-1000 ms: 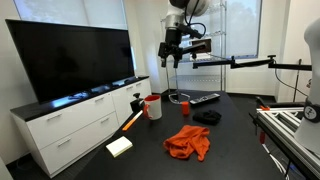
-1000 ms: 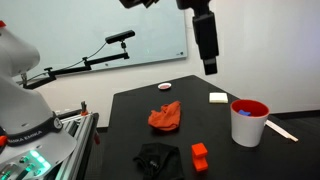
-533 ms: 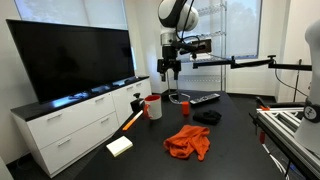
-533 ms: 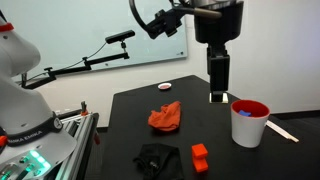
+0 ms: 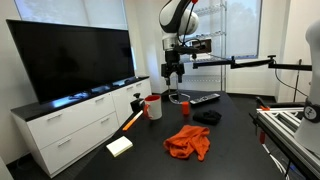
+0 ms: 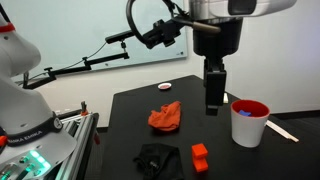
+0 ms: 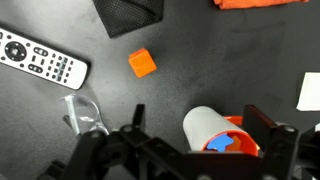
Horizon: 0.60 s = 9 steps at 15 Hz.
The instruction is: Pick up the orange object and put it in the cup
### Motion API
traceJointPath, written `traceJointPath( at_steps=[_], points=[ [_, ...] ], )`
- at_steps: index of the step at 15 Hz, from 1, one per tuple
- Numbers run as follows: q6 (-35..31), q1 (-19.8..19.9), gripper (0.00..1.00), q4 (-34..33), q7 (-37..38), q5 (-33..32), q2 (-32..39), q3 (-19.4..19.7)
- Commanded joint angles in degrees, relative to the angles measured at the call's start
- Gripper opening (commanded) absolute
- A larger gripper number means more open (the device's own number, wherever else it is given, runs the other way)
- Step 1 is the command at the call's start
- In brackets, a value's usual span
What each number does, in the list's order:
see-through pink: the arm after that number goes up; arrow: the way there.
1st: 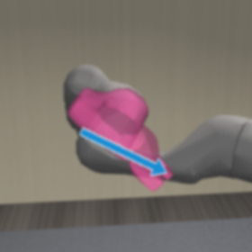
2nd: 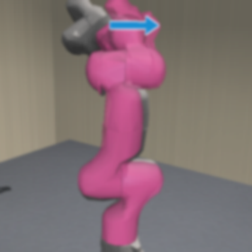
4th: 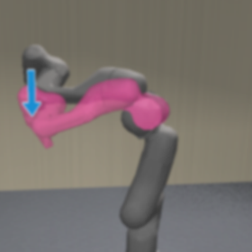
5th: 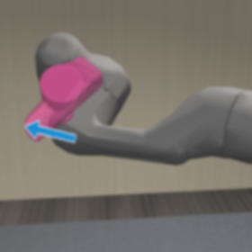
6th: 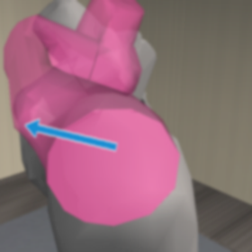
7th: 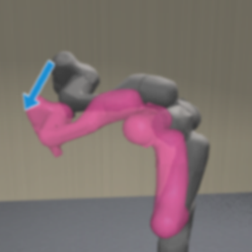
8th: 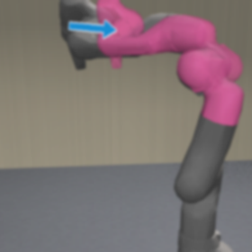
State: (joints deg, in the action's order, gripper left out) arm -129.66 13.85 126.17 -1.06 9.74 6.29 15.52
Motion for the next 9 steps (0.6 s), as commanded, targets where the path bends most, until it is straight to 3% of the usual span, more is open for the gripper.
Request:
traceJointPath(
  at_steps=[1, 3, 9],
  points=[
    [0.0, 0.6, 1.00, 0.2, 0.1, -0.1, 0.1, -0.5],
    [0.9, 0.5, 1.00, 0.6, -2.8, -1.3, -0.3, -0.9],
    [-2.2, -1.2, 1.00, 6.6, -10.3, -13.2, -1.9, -2.7]
  ],
)
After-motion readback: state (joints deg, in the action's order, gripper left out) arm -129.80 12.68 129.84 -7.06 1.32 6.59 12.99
